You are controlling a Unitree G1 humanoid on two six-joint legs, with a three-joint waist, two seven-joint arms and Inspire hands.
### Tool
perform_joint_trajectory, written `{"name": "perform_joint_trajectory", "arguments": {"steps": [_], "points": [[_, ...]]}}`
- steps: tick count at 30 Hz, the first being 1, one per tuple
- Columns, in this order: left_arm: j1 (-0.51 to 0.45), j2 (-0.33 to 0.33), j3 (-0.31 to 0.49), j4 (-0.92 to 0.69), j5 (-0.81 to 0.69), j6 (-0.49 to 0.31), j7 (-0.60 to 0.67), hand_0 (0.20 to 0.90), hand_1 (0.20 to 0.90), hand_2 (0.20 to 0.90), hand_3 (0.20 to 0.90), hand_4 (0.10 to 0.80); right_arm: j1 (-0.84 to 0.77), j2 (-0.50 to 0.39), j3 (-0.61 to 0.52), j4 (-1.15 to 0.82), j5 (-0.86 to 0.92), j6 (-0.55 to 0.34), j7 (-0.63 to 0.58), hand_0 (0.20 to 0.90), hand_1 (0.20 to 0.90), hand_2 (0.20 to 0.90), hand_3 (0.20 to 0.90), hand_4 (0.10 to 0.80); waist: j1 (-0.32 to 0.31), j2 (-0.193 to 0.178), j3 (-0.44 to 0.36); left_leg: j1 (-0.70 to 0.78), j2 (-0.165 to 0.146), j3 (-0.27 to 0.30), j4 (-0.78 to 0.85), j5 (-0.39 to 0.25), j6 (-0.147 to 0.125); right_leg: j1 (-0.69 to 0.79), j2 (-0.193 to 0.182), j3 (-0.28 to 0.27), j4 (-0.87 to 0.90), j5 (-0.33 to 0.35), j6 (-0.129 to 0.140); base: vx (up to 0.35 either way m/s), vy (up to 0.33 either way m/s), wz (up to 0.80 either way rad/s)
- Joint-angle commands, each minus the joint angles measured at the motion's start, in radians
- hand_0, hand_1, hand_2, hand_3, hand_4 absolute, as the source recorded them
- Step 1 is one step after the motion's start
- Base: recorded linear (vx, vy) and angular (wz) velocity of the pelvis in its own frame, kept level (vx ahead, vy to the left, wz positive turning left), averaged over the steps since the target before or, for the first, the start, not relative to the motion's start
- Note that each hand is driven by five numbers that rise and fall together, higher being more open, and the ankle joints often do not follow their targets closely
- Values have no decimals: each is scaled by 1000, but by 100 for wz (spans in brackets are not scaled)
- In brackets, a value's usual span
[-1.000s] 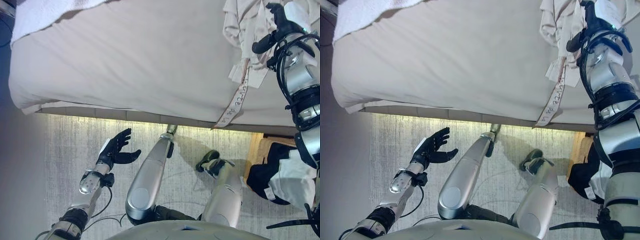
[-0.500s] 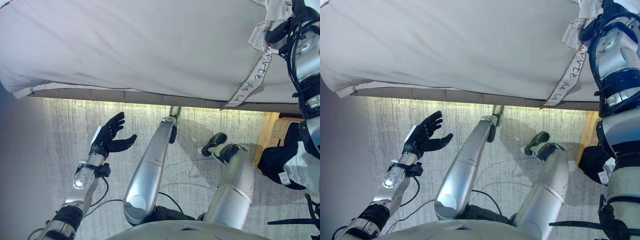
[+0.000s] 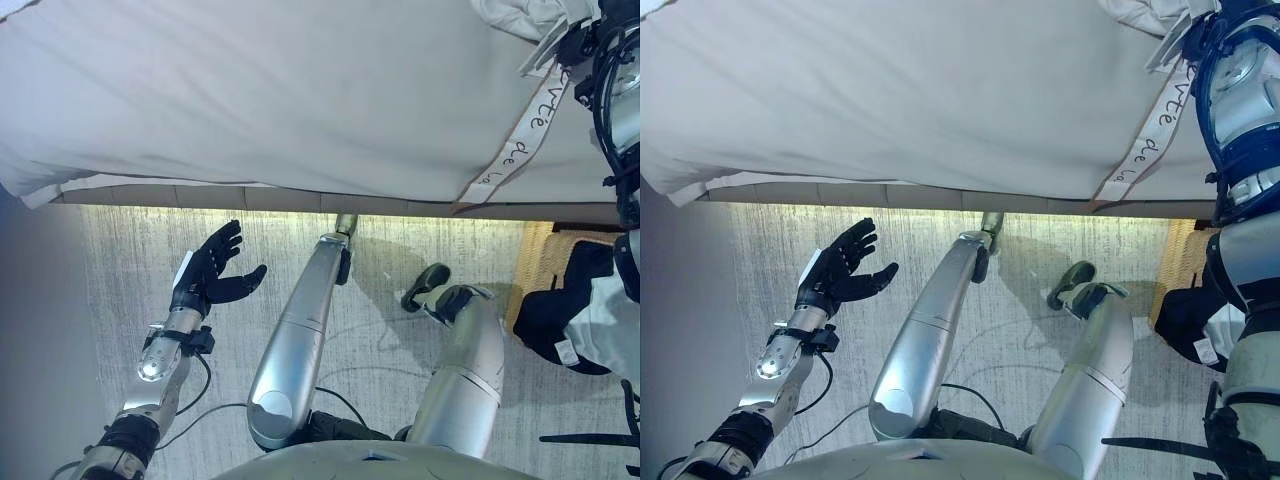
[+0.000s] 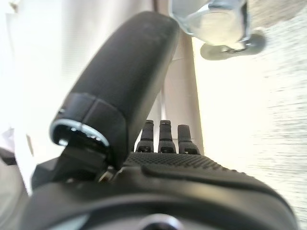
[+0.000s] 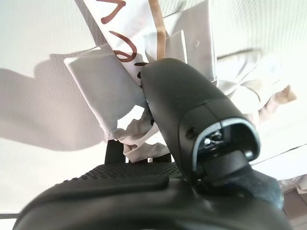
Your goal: Pick up the clothes from the bed and place them into the basket
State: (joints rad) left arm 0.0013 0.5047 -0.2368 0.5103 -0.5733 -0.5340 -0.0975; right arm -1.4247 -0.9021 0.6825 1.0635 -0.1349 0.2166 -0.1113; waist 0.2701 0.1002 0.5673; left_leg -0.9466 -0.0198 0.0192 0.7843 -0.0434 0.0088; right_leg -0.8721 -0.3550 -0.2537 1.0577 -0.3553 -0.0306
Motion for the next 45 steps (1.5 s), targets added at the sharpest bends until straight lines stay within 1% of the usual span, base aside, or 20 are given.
{"name": "perform_joint_trajectory", "arguments": {"steps": [1,3,6,7,10,13,16,20,21,22,23,25,26,29,33,35,36,37,41,45], "points": [[68,45,55,-40,-49,-100,-14,900,900,900,900,800,-81,-113,53,-15,7,-51,-56,300,300,300,200,100,7,52,-47,52,13,22,153,-219,17,13,60,-64,5,15,-38,0,0,0],[72,52,63,-39,-49,-95,-25,900,900,900,900,800,-63,-120,38,-2,3,-71,-54,300,300,300,200,100,6,42,-47,81,14,17,174,-237,16,47,63,-66,13,4,-41,-6,-16,0],[74,54,64,-33,-46,-91,-28,900,900,900,900,800,-48,-124,30,-1,5,-80,-53,300,300,300,200,100,4,33,-47,117,14,14,170,-242,13,86,66,-69,2,3,-41,0,-12,1],[69,55,68,-22,-43,-84,-33,900,900,900,900,800,-41,-128,25,-4,13,-83,-46,300,300,300,200,100,-1,21,-47,169,16,15,151,-242,10,139,70,-70,-21,5,-39,0,0,0],[62,50,69,-11,-32,-76,-34,900,900,900,900,800,-23,-144,-3,0,27,-101,-32,300,300,300,200,100,-6,2,-47,271,17,15,92,-224,0,243,68,-70,-74,13,-30,42,31,-2],[45,46,74,-5,-13,-53,-34,900,900,900,900,800,-28,-160,-24,10,39,-115,-1,300,300,300,200,100,-6,-19,-47,404,23,18,-21,-199,-11,370,65,-82,-150,25,-16,66,40,0],[39,41,73,-12,10,-25,-28,900,900,900,900,800,-7,-187,-48,5,68,-124,24,300,300,300,200,100,-7,-47,-87,511,34,23,-132,-157,-29,488,70,-103,-255,48,-3,85,28,-7],[24,36,66,-1,27,0,-12,900,900,900,900,800,10,-220,-77,1,128,-143,52,300,300,300,200,100,-22,-83,-156,638,56,31,-257,-137,-41,634,96,-123,-421,83,6,67,23,-15],[19,35,65,5,30,8,-9,900,900,900,900,800,13,-231,-84,0,135,-149,60,300,300,300,200,100,-28,-92,-178,664,63,41,-305,-104,-37,667,104,-137,-486,121,2,82,6,-23],[20,34,66,8,31,9,-9,900,900,900,900,800,16,-235,-87,-1,135,-153,62,300,300,300,200,100,-31,-98,-185,687,65,37,-307,-129,-46,688,109,-124,-492,102,15,-7,19,-9],[18,33,65,12,33,12,-9,900,900,900,900,800,20,-247,-93,-4,139,-156,63,300,300,300,200,100,-40,-107,-205,711,72,51,-350,-98,-42,716,117,-134,-553,142,14,52,1,-10],[13,29,64,20,46,32,1,900,900,900,900,800,24,-260,-93,-7,145,-164,79,300,300,300,200,100,-53,-121,-237,758,78,65,-399,-93,-46,762,133,-129,-620,157,23,44,14,-8],[13,24,63,34,70,62,6,900,900,900,900,800,30,-277,-97,-16,157,-172,82,300,300,300,200,100,-67,-134,-266,799,81,76,-438,-88,-51,802,148,-120,-675,172,33,78,4,-1],[3,14,54,89,99,92,12,900,900,900,900,800,30,-309,-90,-28,175,-191,104,300,300,300,200,100,-100,-153,-328,875,87,98,-522,-71,-55,864,170,-99,-774,205,56,95,26,-11],[-10,8,62,151,116,119,46,900,900,900,900,800,42,-354,-95,-51,173,-215,121,300,300,300,200,100,-148,-159,-395,951,99,138,-614,-46,-59,902,183,-75,-855,248,83,26,33,-22],[-15,4,70,187,123,123,57,900,900,900,900,800,34,-369,-89,-56,178,-211,113,300,300,300,200,100,-170,-162,-420,982,104,155,-667,-25,-63,915,188,-62,-896,274,97,-11,17,-32],[-20,1,75,215,132,119,68,900,900,900,900,800,28,-390,-89,-69,190,-207,109,300,300,300,200,100,-189,-165,-435,1009,107,167,-702,-17,-67,926,192,-49,-922,287,109,-16,3,-29],[-21,1,75,217,133,117,68,900,900,900,900,800,26,-392,-88,-70,191,-206,109,300,300,300,200,100,-190,-165,-438,1007,107,168,-706,-13,-67,923,192,-48,-927,293,110,-7,-1,-32],[-42,-4,83,267,155,116,62,900,900,900,900,800,2,-442,-91,-90,227,-194,92,300,300,300,200,100,-231,-171,-469,1048,114,196,-764,-6,-73,934,201,-22,-973,315,128,-33,-2,-37],[-60,-12,78,295,176,111,58,900,900,900,900,800,6,-494,-105,-122,255,-191,97,300,300,300,200,100,-268,-179,-493,1064,117,218,-806,3,-75,928,214,6,-1012,336,136,-31,-7,-48]]}}
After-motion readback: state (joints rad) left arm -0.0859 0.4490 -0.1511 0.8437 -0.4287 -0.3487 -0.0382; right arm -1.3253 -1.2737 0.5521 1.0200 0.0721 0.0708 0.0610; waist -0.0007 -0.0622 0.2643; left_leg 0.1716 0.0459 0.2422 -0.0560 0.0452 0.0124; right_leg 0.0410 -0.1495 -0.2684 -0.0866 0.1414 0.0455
